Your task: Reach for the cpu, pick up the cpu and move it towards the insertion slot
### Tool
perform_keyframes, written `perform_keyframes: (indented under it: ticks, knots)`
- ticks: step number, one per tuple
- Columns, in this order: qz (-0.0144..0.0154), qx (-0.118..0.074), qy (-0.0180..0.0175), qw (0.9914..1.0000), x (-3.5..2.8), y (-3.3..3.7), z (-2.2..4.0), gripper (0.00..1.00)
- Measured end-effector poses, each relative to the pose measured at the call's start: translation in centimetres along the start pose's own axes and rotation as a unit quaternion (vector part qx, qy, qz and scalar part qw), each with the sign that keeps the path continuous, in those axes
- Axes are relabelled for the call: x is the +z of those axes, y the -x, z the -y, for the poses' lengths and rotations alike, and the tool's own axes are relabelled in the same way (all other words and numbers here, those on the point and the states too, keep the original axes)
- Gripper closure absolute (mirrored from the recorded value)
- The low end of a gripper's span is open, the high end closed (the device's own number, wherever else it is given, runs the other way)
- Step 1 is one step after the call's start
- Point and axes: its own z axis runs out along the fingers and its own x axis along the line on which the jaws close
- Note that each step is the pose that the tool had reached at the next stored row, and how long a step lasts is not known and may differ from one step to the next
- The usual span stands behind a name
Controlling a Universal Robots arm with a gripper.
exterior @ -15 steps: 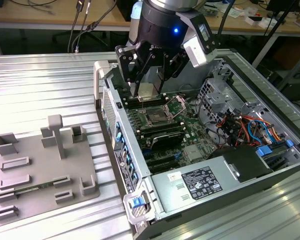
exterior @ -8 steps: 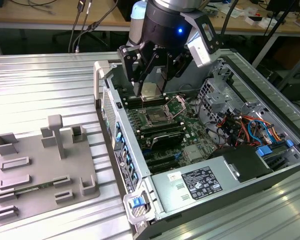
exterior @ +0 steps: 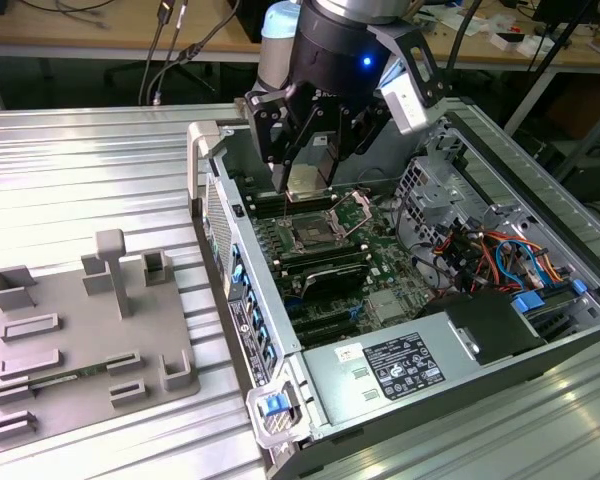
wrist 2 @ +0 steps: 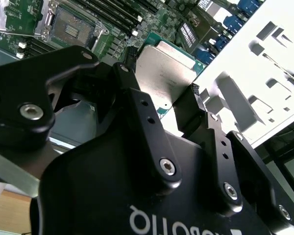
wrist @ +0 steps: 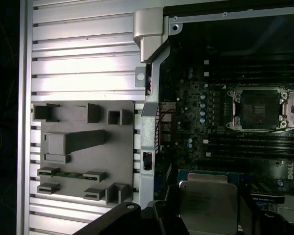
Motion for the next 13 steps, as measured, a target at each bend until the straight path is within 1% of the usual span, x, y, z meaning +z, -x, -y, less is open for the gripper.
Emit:
perform_keyframes:
  ticks: [13]
  knots:
    - [0.0,0.0,0.0,1.0,-0.01,0.26,0.0,0.45]
